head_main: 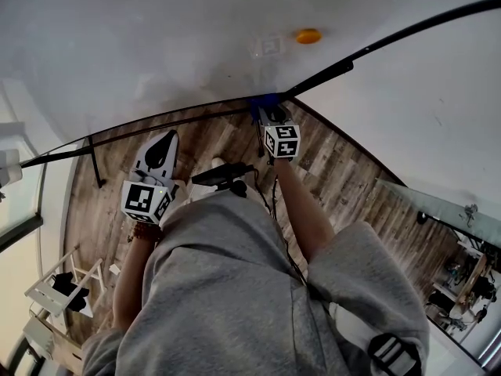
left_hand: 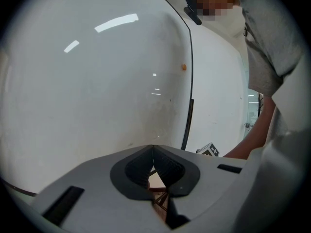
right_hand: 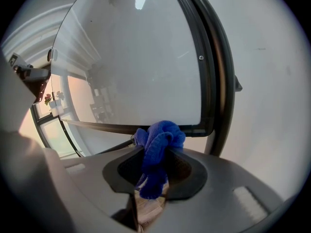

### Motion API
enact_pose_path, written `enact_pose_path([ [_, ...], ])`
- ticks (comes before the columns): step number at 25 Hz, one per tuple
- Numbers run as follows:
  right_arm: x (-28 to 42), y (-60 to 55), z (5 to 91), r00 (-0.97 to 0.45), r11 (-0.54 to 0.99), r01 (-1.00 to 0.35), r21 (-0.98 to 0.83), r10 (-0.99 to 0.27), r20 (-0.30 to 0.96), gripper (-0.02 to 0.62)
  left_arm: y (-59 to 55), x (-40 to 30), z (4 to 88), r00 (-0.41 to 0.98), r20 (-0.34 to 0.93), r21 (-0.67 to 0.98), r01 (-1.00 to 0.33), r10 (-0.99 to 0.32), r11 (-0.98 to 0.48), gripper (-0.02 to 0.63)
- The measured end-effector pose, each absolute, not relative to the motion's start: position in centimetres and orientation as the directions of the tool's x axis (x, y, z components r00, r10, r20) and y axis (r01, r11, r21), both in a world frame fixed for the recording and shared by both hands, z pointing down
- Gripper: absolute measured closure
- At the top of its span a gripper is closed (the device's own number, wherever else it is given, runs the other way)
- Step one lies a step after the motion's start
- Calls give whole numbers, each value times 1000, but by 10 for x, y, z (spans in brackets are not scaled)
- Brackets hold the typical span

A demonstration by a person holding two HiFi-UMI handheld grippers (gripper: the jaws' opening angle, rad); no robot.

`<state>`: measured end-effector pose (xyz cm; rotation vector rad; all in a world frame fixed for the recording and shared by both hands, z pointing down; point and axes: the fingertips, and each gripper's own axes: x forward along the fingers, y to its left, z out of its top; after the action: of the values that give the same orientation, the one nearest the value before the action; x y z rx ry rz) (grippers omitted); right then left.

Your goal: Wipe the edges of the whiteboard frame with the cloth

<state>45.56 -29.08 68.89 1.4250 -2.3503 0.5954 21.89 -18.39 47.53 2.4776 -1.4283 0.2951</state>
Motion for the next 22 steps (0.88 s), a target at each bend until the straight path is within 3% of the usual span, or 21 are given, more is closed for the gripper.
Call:
enact_pose_path([
  [22,407,-284,690,-473,411,-881,-234,-736,485,482,-178,165,481,450,317,137,-893,-835,-429,597],
])
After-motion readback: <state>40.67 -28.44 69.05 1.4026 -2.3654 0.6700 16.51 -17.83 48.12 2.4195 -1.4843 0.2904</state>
